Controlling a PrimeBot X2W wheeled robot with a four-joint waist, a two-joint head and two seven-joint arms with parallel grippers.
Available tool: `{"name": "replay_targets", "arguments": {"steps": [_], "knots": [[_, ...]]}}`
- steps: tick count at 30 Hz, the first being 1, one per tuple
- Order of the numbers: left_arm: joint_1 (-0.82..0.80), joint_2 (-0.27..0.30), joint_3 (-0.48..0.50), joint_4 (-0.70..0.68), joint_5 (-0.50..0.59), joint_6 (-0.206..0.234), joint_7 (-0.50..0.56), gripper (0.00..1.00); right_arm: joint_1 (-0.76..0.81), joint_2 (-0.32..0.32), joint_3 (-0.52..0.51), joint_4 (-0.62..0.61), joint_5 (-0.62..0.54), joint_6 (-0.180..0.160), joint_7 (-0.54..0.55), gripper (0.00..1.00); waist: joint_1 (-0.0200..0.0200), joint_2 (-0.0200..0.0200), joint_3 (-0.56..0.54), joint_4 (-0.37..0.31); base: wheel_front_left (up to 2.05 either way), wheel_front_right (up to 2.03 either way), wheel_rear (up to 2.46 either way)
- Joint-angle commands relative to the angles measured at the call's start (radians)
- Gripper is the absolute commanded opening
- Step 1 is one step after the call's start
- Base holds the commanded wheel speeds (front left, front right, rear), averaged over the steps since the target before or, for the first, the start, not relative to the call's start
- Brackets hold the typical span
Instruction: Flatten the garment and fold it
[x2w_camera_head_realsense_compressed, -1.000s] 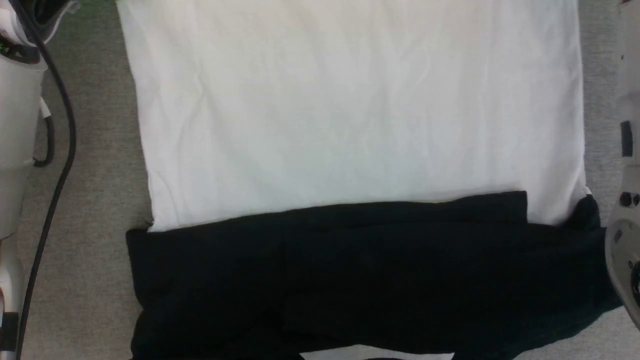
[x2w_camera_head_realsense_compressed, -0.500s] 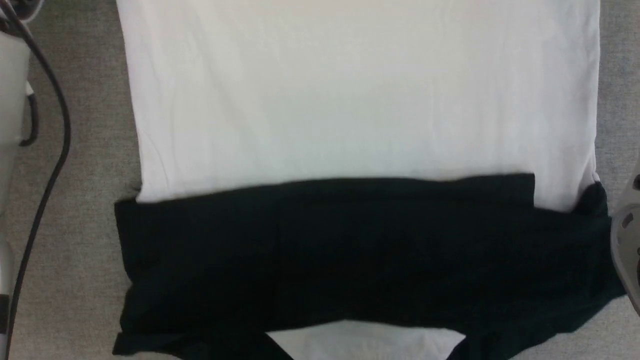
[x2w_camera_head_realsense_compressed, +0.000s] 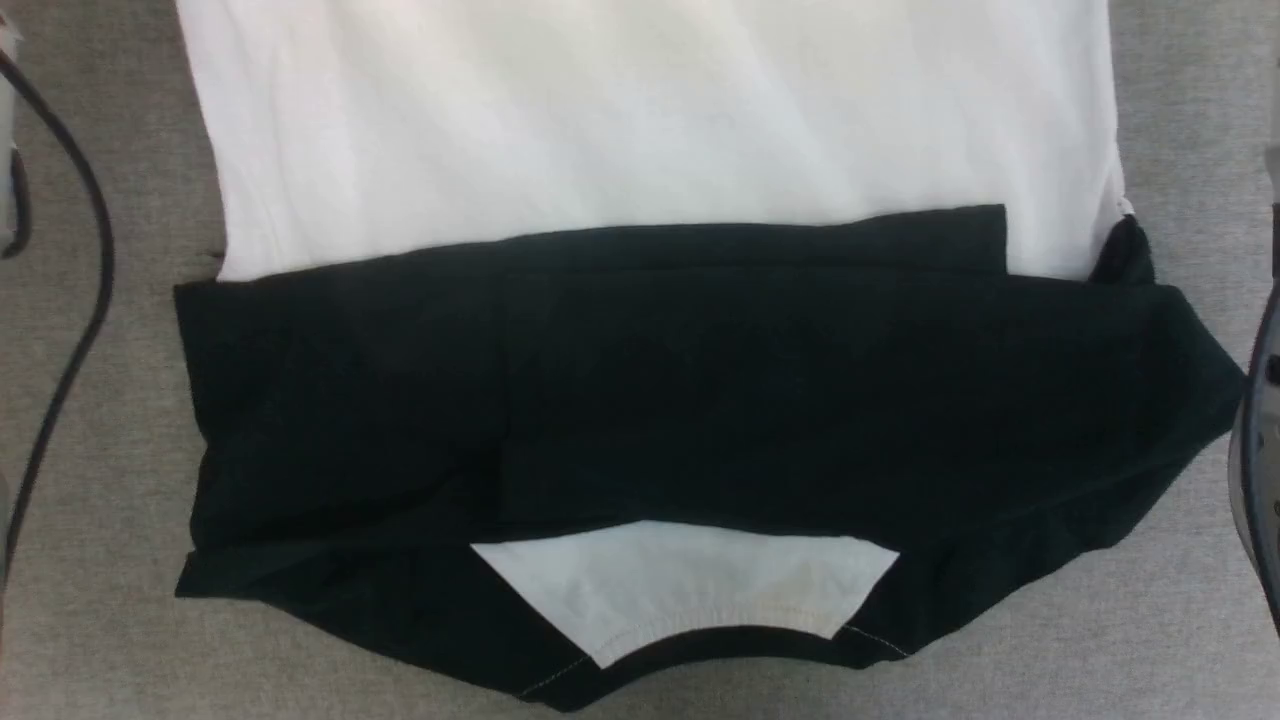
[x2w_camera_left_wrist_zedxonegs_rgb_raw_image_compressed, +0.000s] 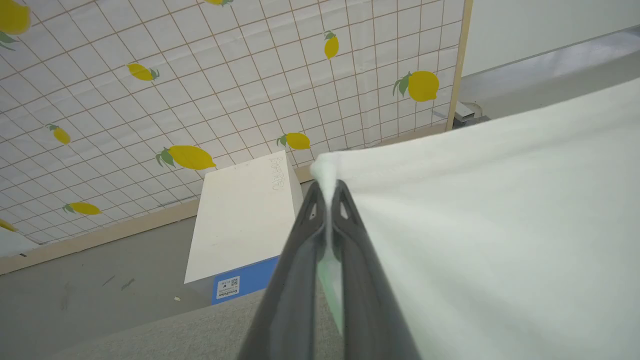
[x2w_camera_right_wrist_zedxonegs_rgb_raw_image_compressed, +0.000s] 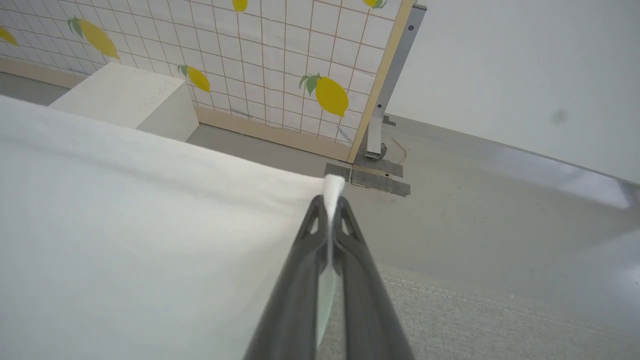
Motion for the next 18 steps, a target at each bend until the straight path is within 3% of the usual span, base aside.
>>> {"name": "replay_targets", "arguments": {"steps": [1,6,10,14,18], "knots": [[0.019,0.004,0.004,0.005,-0.008,-0.004,-0.014,0.0,0.016,-0.016,0.027,-0.006,0.028,-0.002,-0.03,0.0,0.0,0.0,-0.03,0.003,0.0,0.0,0.0],[0.135,0.018,0.004,-0.026,-0.046,-0.025,-0.054,0.0,0.123,-0.074,0.143,-0.085,0.147,-0.002,-0.1,0.0,0.0,0.0,-0.119,0.013,0.0,0.0,0.0],[0.326,0.044,0.015,-0.134,-0.092,-0.019,-0.107,0.0,0.315,-0.169,0.219,-0.269,0.262,-0.002,-0.118,0.0,0.0,0.0,-0.24,0.029,0.0,0.0,0.0],[0.532,0.076,0.021,-0.25,-0.128,0.005,-0.127,0.0,0.54,-0.246,0.234,-0.457,0.31,-0.002,-0.101,0.0,0.0,0.0,-0.345,0.039,0.0,0.0,0.0],[0.742,0.101,0.038,-0.373,-0.171,0.052,-0.138,0.0,0.773,-0.26,0.178,-0.594,0.335,-0.002,-0.067,0.0,0.0,0.0,-0.425,0.045,0.0,0.0,0.0]]}}
